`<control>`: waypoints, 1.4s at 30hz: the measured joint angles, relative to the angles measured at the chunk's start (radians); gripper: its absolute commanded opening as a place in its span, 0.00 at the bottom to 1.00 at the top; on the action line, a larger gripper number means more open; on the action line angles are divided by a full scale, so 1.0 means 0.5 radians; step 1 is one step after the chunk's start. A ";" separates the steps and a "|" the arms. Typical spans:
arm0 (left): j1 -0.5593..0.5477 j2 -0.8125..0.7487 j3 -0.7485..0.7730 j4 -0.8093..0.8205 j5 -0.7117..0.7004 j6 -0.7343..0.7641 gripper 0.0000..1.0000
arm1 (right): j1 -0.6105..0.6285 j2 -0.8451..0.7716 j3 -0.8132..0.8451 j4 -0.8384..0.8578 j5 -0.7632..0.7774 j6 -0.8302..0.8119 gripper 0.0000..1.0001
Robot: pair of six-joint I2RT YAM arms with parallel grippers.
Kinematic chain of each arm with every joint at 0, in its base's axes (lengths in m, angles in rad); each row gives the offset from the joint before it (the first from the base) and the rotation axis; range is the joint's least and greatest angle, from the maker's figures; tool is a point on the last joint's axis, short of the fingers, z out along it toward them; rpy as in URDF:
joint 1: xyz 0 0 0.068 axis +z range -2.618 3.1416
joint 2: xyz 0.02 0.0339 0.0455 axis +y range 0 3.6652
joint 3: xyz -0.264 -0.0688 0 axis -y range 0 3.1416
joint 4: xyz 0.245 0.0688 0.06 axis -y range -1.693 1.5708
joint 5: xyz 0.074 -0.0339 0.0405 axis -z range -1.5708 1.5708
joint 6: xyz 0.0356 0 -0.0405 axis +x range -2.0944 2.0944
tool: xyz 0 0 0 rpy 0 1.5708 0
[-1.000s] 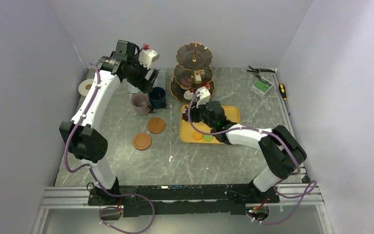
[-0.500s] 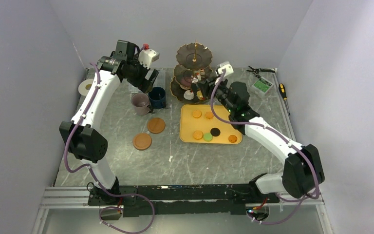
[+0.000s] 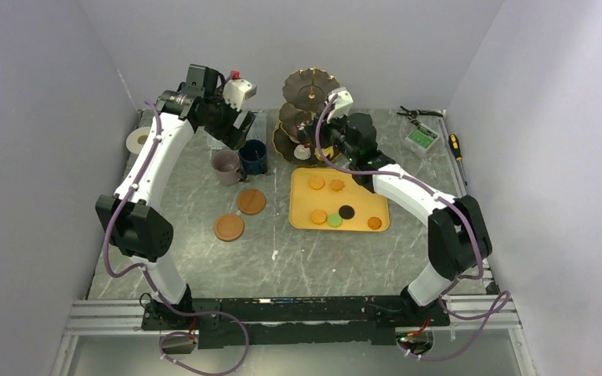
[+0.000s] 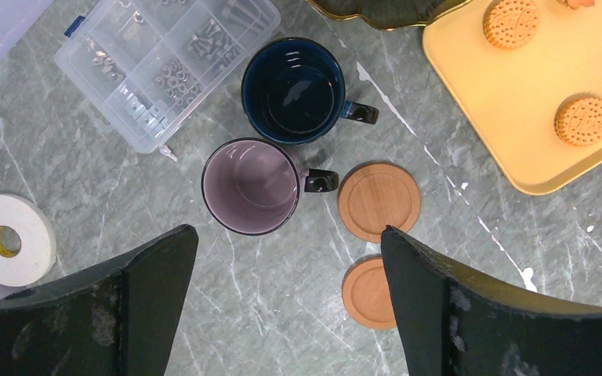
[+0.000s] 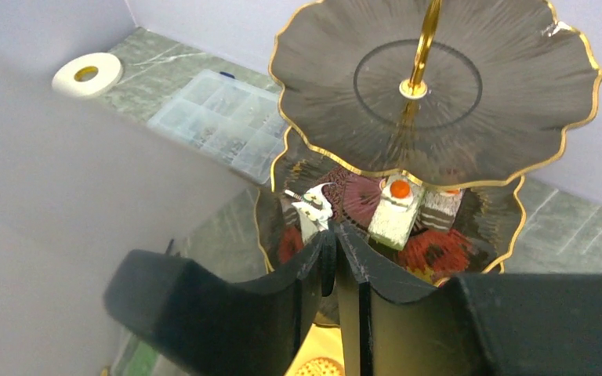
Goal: Serve the afternoon tea
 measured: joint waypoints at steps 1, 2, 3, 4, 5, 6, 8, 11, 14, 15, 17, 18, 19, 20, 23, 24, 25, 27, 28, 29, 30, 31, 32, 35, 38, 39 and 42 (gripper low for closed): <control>0.000 0.000 0.000 0.001 0.000 0.000 0.93 | 0.000 0.012 0.001 -0.001 0.008 0.007 0.23; 0.000 0.000 0.000 0.000 0.000 0.001 0.93 | 0.000 0.021 0.001 -0.001 0.020 0.014 0.24; 0.000 0.000 0.000 0.001 0.000 0.001 0.93 | 0.000 0.025 0.001 0.004 0.034 0.018 0.25; 0.000 0.000 0.000 0.001 0.000 0.001 0.93 | 0.002 0.026 0.001 0.012 0.050 0.024 0.26; 0.000 0.000 0.000 0.001 0.000 0.000 0.93 | 0.003 0.027 0.000 0.029 0.071 0.030 0.27; 0.000 0.000 0.000 0.001 0.001 0.000 0.93 | 0.007 0.029 -0.002 0.058 0.095 0.037 0.29; 0.000 0.000 0.000 0.000 0.008 -0.001 0.93 | 0.018 0.036 -0.003 0.114 0.140 0.050 0.33; 0.000 0.000 0.000 0.000 0.025 -0.004 0.93 | 0.038 0.072 -0.006 0.215 0.223 0.073 0.45; 0.000 0.001 0.001 -0.001 0.032 -0.008 0.93 | 0.055 0.124 -0.008 0.264 0.271 0.089 0.52; 0.000 0.001 0.004 -0.005 0.035 -0.008 0.93 | 0.060 0.140 -0.008 0.268 0.282 0.091 0.53; 0.000 0.010 0.027 -0.019 0.042 -0.008 0.93 | 0.068 0.163 -0.015 0.271 0.304 0.099 0.55; 0.001 0.020 0.051 -0.026 0.050 -0.008 0.93 | 0.070 0.165 -0.024 0.271 0.312 0.103 0.57; 0.001 0.032 0.079 -0.030 0.056 -0.008 0.93 | 0.073 0.165 -0.037 0.273 0.317 0.105 0.59; 0.001 0.049 0.117 -0.031 0.069 -0.008 0.93 | 0.076 0.163 -0.050 0.285 0.322 0.105 0.60; 0.002 0.105 0.230 -0.035 0.121 -0.007 0.93 | 0.076 0.140 -0.105 0.307 0.336 0.105 0.63; 0.002 0.129 0.271 -0.039 0.143 -0.004 0.93 | 0.076 0.122 -0.128 0.306 0.343 0.105 0.65; 0.002 0.152 0.311 -0.046 0.164 0.000 0.93 | 0.076 0.096 -0.147 0.301 0.349 0.103 0.65; 0.002 0.209 0.412 -0.060 0.211 0.004 0.93 | 0.076 0.043 -0.176 0.296 0.360 0.103 0.65; 0.001 0.237 0.455 -0.062 0.232 0.008 0.93 | 0.076 0.009 -0.188 0.296 0.362 0.103 0.65; 0.001 0.277 0.520 -0.075 0.256 0.010 0.93 | 0.076 -0.028 -0.195 0.296 0.363 0.102 0.64; -0.001 0.315 0.582 -0.083 0.278 0.014 0.93 | 0.076 -0.066 -0.204 0.297 0.364 0.102 0.64; -0.002 0.355 0.647 -0.089 0.295 0.015 0.93 | 0.076 -0.111 -0.219 0.298 0.364 0.102 0.64; -0.008 0.390 0.703 -0.091 0.311 0.017 0.93 | 0.076 -0.168 -0.244 0.298 0.364 0.101 0.64; -0.037 0.459 0.815 -0.080 0.359 0.033 0.93 | 0.076 -0.335 -0.313 0.273 0.365 0.099 0.64; -0.088 0.477 0.826 -0.018 0.418 0.061 0.93 | 0.073 -0.509 -0.368 0.194 0.374 0.098 0.63; -0.107 0.481 0.826 0.013 0.447 0.069 0.93 | 0.071 -0.558 -0.388 0.175 0.378 0.098 0.62; -0.153 0.504 0.826 0.107 0.575 0.076 0.93 | 0.051 -0.735 -0.481 0.093 0.404 0.102 0.61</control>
